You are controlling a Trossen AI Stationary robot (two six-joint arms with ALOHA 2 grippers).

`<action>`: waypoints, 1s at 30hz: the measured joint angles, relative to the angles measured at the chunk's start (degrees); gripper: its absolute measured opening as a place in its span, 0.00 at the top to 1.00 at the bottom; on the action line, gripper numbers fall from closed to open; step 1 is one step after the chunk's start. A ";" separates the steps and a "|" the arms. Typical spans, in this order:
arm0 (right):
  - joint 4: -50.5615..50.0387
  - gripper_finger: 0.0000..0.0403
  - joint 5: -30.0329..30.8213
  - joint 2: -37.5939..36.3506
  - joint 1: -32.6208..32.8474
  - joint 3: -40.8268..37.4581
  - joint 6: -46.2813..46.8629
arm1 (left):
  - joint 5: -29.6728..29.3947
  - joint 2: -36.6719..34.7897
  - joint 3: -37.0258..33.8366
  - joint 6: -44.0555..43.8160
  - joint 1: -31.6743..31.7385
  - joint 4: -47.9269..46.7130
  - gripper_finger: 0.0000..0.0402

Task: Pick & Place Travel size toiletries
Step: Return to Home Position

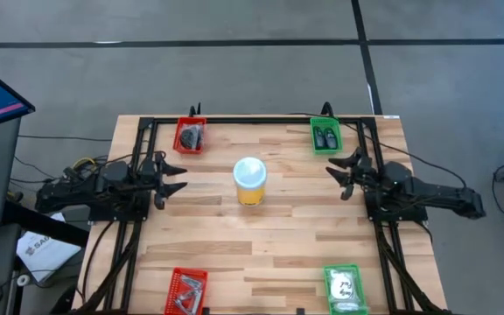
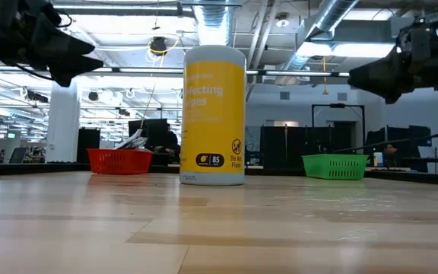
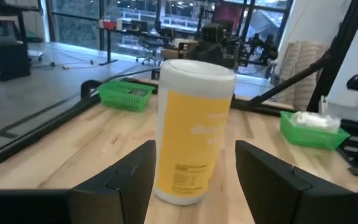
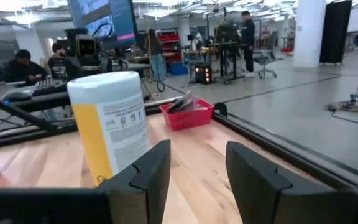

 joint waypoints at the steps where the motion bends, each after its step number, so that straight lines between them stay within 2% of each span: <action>1: -0.44 0.64 0.23 0.03 0.33 0.39 -0.15 | 0.00 -0.20 0.04 0.63 0.02 -0.19 0.48; 5: -2.68 0.65 0.50 -0.01 0.76 0.77 -2.16 | -1.35 0.30 0.14 4.06 0.02 -0.95 0.48; 30: -2.99 0.65 0.19 0.76 0.58 0.91 -2.17 | -1.56 8.79 0.12 4.05 0.02 0.75 0.48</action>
